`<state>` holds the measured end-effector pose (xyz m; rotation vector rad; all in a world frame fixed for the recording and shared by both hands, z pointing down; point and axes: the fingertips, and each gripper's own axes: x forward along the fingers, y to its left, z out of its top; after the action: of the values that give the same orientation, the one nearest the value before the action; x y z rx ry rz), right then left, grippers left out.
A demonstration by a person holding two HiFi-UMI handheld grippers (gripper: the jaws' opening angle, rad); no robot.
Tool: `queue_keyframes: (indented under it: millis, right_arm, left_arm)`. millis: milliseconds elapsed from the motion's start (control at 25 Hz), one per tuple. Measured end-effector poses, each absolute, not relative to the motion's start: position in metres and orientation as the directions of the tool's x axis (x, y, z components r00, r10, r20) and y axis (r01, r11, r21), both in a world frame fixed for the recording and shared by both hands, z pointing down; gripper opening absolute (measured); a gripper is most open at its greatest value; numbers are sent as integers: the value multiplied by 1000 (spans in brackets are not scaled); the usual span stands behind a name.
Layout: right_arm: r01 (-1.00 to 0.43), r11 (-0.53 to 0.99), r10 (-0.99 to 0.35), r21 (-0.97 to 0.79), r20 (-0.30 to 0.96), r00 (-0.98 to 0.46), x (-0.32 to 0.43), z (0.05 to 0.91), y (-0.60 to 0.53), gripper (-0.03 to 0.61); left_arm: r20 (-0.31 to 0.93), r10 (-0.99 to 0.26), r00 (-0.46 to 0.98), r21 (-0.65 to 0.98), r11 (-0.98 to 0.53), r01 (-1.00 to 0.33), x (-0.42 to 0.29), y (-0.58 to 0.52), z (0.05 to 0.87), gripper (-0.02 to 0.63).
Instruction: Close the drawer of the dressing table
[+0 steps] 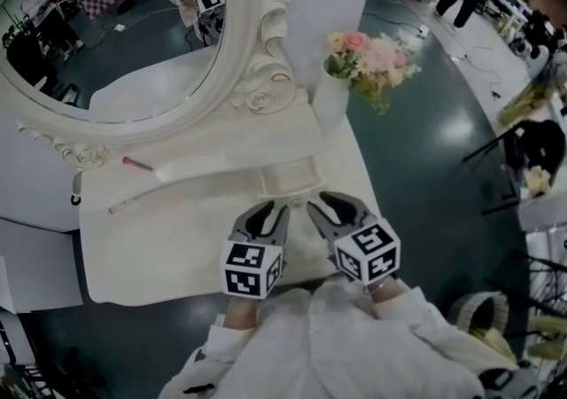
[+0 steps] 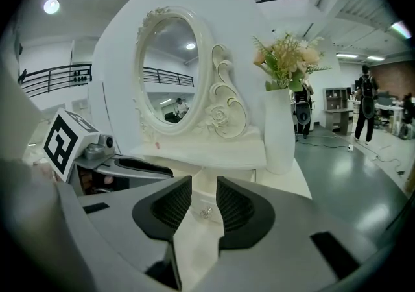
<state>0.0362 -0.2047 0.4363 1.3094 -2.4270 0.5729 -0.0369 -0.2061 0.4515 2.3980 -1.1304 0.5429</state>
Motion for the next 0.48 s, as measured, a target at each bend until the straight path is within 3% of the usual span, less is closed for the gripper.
queue_keyframes:
  millis: [480]
  right_arm:
    - [-850,491,-703,-188,491,-515,49,450,-205,114]
  left_arm:
    - [558,-614,558,148,-587,-796,-39,-208,466,131]
